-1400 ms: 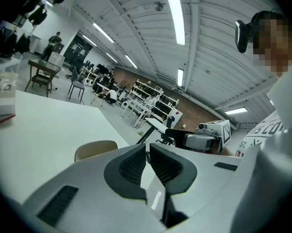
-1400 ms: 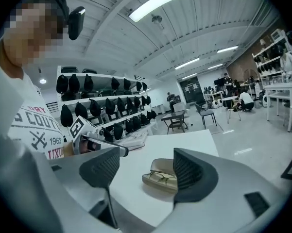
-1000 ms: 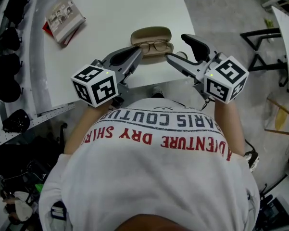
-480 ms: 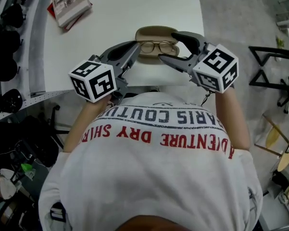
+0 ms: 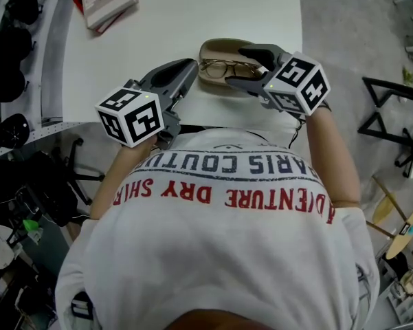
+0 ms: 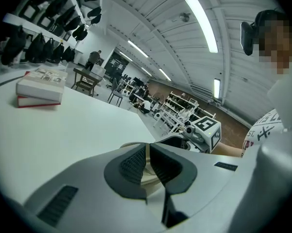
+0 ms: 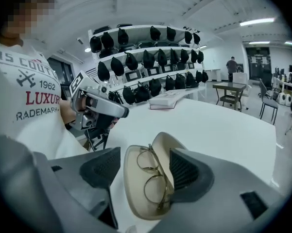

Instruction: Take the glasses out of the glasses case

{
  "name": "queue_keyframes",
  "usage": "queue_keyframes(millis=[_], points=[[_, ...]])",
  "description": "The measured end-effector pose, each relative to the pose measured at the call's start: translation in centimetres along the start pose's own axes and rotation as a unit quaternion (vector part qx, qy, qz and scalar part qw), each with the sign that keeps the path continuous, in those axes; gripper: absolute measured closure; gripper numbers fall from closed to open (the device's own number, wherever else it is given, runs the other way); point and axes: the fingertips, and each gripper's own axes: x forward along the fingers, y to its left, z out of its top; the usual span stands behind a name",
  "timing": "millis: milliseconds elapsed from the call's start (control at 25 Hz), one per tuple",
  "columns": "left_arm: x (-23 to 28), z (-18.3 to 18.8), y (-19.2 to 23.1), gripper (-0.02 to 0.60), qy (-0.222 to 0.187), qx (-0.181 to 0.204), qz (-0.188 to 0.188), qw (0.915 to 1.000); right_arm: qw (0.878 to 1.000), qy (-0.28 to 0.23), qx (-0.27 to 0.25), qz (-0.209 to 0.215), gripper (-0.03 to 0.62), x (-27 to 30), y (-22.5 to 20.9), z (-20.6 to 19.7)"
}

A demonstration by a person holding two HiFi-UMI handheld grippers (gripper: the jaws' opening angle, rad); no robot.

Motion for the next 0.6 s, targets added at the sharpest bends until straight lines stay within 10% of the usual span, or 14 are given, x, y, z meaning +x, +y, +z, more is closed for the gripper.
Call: queue_keyframes(millis=[600], points=[[-0.5, -1.1, 2.9, 0.534, 0.002, -0.03, 0.024, 0.9993, 0.998, 0.066, -0.015, -0.001, 0.359, 3.9, -2.2, -2.6]])
